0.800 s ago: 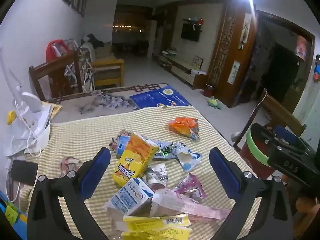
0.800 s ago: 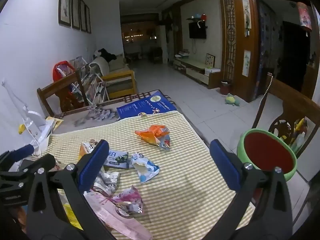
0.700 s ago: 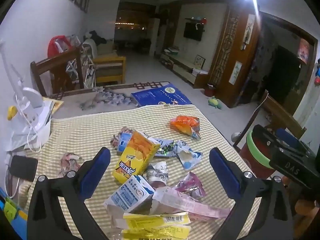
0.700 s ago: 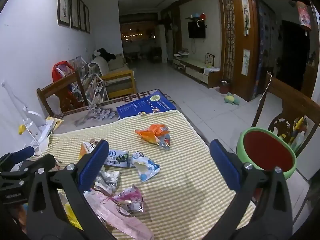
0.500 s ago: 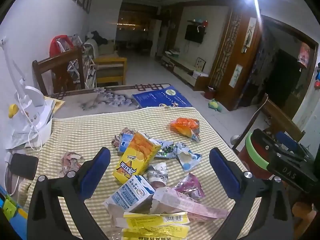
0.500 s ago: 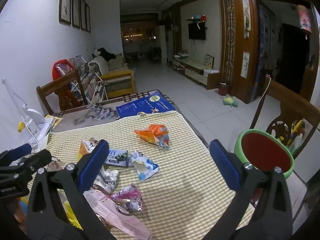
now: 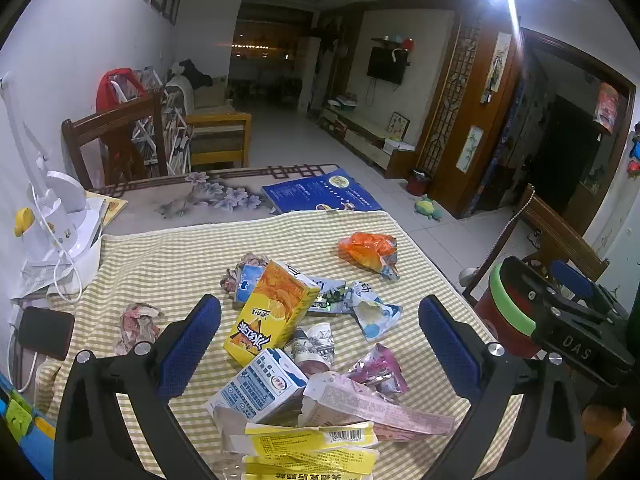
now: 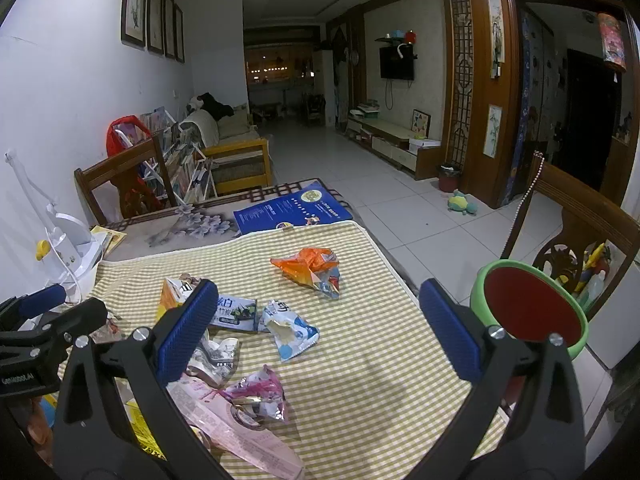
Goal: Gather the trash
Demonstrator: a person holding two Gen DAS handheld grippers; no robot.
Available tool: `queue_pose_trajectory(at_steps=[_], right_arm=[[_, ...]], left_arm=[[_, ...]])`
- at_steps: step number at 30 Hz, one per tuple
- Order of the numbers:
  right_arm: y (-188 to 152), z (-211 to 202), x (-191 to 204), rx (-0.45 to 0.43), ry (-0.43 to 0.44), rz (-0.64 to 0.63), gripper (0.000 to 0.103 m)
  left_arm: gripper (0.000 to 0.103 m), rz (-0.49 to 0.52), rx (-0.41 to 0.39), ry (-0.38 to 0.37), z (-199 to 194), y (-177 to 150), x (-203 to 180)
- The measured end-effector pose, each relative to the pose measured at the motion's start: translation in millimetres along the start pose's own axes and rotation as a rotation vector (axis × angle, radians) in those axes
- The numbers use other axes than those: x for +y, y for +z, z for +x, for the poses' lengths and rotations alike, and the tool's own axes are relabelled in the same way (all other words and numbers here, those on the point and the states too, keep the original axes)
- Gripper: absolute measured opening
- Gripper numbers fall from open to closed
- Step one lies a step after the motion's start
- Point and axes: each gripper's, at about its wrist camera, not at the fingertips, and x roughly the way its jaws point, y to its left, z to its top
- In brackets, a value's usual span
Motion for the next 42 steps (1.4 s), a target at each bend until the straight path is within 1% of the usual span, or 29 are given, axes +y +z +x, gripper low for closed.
queue_pose_trajectory(at_steps=[18, 42], right_arm=[[-4, 11, -1, 0.02, 0.001, -0.008, 0.099], [-4, 15, 4, 0.034, 0.004, -0.012, 0.099]], left_arm=[[0.095, -0.004, 0.009, 0.002, 6, -2, 4], [0.095, -0.014, 0.025, 0.007, 14, -2, 10]])
